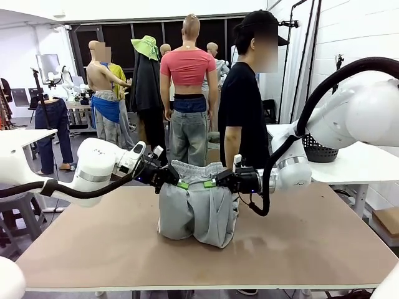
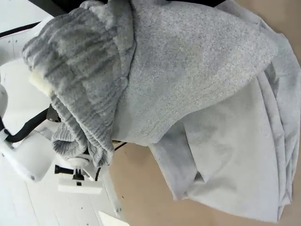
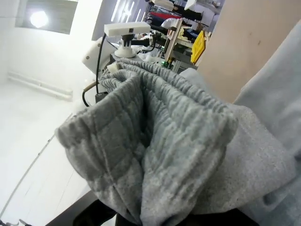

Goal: Fold the training pants.
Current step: Fold the Training pants in half.

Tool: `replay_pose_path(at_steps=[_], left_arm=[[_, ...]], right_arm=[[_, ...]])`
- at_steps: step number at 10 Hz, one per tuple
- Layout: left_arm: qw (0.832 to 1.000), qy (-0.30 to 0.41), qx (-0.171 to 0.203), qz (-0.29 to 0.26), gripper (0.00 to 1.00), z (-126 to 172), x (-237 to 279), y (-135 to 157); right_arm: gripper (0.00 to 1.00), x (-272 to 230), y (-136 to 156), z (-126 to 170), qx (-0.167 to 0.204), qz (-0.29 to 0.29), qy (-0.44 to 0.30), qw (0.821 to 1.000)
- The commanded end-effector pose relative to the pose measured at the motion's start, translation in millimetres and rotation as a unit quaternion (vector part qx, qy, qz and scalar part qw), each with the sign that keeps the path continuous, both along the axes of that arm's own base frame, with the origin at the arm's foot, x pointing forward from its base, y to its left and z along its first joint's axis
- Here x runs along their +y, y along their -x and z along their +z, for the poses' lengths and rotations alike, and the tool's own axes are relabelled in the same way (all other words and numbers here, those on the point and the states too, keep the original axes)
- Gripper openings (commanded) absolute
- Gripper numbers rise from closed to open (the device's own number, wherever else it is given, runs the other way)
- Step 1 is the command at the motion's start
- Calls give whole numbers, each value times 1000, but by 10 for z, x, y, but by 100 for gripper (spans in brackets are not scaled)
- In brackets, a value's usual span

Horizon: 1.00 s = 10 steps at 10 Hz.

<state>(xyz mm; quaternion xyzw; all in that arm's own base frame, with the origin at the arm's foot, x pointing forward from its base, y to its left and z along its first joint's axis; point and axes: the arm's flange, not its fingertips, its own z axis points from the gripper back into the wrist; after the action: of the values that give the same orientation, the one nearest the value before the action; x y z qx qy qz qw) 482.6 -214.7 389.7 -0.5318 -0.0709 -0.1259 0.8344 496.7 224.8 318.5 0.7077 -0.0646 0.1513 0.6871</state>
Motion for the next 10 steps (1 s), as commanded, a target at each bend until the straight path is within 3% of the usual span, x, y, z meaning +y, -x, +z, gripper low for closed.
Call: replay_pose_path(at_steps=[1, 4, 5, 9, 10], left_arm=[[998, 30, -18, 46, 0, -251, 336, -272], [997, 39, -40, 49, 0, -383, 350, -377], [998, 52, -4, 18, 0, -235, 17, -137], [998, 64, -7, 13, 0, -294, -36, -137], [997, 68, 0, 21, 0, -319, -49, -274]], right_arm=[[0, -435, -149, -8, 16, -53, 16, 998], [0, -472, -258, -79, 30, -71, 36, 996], [0, -71, -88, -29, 7, -28, 17, 999], [0, -27, -87, -46, 11, -27, 23, 999], [0, -25, -222, -71, 16, -42, 25, 999]])
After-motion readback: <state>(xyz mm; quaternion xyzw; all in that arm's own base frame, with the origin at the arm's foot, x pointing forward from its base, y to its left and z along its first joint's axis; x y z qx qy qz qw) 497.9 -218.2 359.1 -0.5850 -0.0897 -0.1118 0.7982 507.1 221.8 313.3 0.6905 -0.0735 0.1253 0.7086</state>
